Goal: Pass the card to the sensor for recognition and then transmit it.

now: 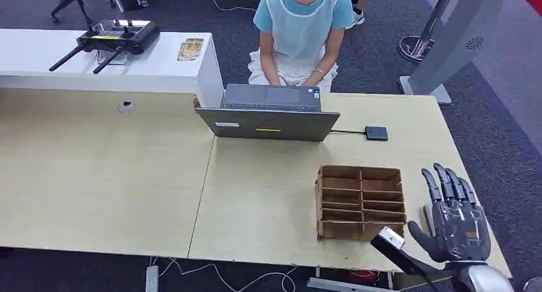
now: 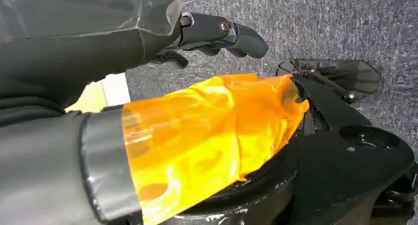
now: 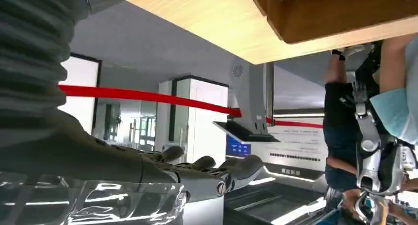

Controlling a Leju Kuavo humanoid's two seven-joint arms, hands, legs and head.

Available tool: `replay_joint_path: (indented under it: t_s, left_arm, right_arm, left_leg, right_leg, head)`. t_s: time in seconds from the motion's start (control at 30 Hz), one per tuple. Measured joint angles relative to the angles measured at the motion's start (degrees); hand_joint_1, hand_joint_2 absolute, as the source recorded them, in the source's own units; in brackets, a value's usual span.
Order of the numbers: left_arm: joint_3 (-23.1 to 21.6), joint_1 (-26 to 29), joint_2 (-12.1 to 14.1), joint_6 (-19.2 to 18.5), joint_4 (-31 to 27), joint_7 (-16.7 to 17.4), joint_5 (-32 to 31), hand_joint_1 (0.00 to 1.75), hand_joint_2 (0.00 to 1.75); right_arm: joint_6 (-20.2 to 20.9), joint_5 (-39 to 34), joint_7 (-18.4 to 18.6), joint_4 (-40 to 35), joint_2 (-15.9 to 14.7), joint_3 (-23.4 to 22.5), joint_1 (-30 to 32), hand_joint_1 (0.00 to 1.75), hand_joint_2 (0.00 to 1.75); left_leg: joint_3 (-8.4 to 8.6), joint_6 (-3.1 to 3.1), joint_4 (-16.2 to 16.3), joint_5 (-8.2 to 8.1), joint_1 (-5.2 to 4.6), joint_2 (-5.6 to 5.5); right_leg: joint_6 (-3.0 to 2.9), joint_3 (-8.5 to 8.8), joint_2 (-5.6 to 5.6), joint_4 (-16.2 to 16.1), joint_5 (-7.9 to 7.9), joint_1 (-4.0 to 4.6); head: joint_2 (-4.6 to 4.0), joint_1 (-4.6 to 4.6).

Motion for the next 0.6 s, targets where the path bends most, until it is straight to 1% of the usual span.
replay_joint_path:
  t_s: [0.2,0.6]
  left_arm:
    - [0.4,0.0,-0.1,0.0,0.0,0.0,-0.2,0.00,0.00]
    - [0.9,0.0,-0.3,-0.2,0.0,0.0,-0.2,0.00,0.00]
  right_arm:
    - [3.6,-2.2,0.7,0.8,0.0,0.0,-0.2,0.00,1.75]
    - [7.6,-4.5,0.7,2.1,0.0,0.7,-1.8,0.00,1.75]
  left_leg:
    - [-0.01,0.00,0.0,0.00,0.00,0.00]
    - [0.00,0.00,0.0,0.00,0.00,0.01]
  right_leg:
    - [0.00,-0.01,0.00,0.0,0.00,0.00]
    - [0.00,0.00,0.01,0.0,0.00,0.00]
  head:
    - [-0.02,0.00]
    - [0.00,0.00]
